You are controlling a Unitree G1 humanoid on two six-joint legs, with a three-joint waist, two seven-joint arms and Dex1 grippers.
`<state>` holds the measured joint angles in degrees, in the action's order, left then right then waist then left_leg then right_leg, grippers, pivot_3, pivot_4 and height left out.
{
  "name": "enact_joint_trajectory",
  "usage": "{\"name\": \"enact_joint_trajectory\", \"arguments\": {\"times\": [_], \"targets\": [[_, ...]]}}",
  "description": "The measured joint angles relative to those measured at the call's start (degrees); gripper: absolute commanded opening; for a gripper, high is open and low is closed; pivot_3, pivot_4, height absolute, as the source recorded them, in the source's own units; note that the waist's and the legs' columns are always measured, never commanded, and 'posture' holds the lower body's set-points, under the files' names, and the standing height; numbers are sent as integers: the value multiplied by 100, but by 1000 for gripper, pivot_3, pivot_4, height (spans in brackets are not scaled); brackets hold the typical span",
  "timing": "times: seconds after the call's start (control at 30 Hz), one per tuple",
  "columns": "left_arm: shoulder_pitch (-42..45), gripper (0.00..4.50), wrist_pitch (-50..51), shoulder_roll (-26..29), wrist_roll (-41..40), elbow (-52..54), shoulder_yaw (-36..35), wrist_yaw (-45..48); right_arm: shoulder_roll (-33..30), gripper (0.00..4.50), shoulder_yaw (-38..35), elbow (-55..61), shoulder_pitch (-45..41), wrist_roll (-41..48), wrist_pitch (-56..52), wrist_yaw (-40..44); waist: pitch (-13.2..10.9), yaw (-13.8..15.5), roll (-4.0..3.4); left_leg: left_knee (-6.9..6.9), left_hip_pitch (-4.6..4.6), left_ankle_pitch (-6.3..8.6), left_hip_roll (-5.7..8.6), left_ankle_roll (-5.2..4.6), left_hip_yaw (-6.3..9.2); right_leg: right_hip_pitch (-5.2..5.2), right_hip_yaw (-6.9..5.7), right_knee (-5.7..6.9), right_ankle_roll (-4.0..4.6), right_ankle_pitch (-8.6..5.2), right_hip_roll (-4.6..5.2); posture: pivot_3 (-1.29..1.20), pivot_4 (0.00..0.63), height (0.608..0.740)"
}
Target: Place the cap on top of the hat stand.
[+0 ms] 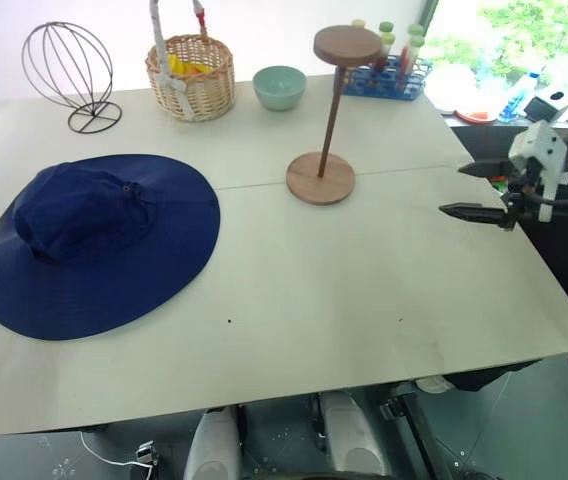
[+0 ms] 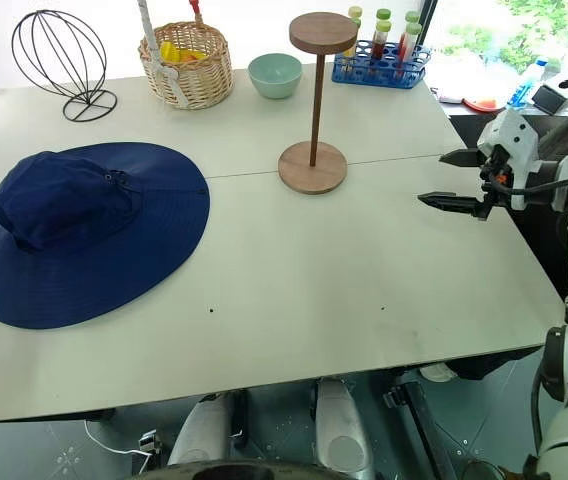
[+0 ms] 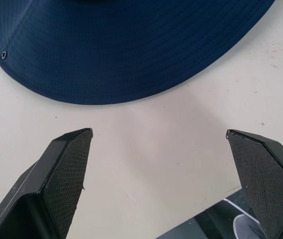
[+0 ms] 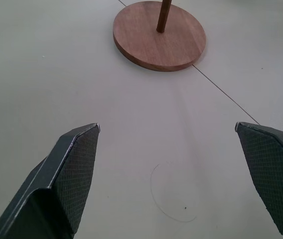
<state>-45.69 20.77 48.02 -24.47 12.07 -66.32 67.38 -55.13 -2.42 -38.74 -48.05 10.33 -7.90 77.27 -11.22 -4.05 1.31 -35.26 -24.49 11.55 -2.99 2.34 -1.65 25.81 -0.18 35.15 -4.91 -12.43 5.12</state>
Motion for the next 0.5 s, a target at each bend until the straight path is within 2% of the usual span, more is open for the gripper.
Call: {"name": "enact_joint_trajectory", "arguments": {"times": [0.5], "targets": [[447,4480,-145,56,28,-75,100,-50,18,4500,-11,-93,-41,-7,90,-71,1,3,-1,-5,3,-1,0,-2,0,-6,0,8,-1,1,-2,0,150,740]]}}
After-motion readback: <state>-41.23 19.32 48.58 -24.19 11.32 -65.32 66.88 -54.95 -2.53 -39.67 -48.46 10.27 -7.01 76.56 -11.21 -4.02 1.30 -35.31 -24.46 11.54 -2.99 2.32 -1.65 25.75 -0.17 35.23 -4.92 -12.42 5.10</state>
